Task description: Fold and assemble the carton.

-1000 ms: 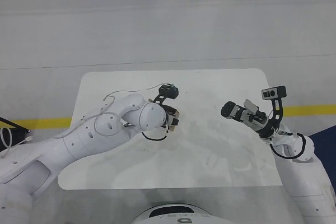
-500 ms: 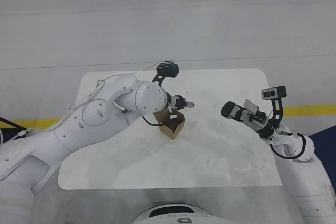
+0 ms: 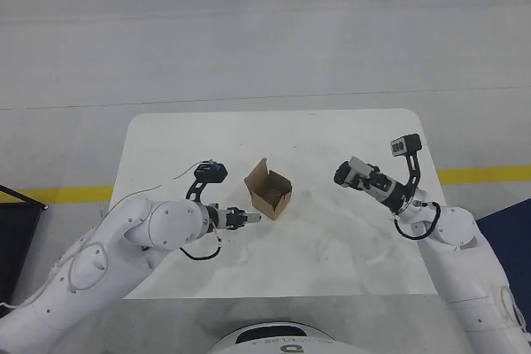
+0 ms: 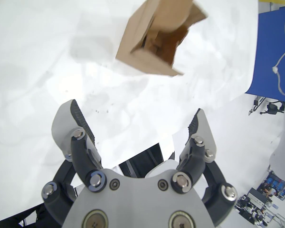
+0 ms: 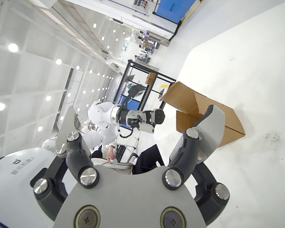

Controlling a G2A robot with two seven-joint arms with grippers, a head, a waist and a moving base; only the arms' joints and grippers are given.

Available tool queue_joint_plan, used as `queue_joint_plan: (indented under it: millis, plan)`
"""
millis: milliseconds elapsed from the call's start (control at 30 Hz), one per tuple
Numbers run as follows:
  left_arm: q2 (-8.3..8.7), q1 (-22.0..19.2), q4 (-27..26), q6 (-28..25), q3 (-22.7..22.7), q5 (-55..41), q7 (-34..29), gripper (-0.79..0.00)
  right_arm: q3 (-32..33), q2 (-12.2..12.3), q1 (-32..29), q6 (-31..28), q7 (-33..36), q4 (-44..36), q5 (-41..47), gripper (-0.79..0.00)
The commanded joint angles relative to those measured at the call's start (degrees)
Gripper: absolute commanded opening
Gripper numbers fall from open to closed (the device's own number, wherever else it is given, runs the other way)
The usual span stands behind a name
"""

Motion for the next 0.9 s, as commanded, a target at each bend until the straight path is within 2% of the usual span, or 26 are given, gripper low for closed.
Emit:
queue_joint_plan:
  millis: [0, 133, 367, 567, 667, 867]
  plan:
    - [0.51, 4.2, 0.5, -1.8, 0.0, 0.9, 1.0, 0.000, -2.2, -0.3, 1.5, -0.9, 0.0, 1.2, -1.4, 0.000]
    - [0.19, 6.5, 3.1, -3.2, 1.7, 2.4, 4.6, 0.000, -6.7, -1.1, 5.4, -4.7, -1.0, 5.8, -5.9, 0.000]
    - [-2.98, 2.9, 10.7, -0.1, 5.0, -1.5, 12.3, 0.000, -12.9, -2.4, 9.5, -7.6, -5.8, 11.0, -13.5, 0.000]
    - [-5.08, 0.7, 13.2, 0.6, 4.2, -9.1, 16.6, 0.000, -15.9, -3.1, 11.1, -10.5, -7.1, 13.3, -15.9, 0.000]
    - [-4.99, 1.0, 11.3, 0.5, 2.2, -10.4, 17.3, 0.000, -16.8, -3.3, 11.6, -10.9, -7.7, 14.1, -15.9, 0.000]
    - [-3.32, 5.0, 6.7, -3.2, -2.4, -7.1, 16.8, 0.000, -16.8, -3.5, 11.7, -11.8, -9.2, 14.7, -14.5, 0.000]
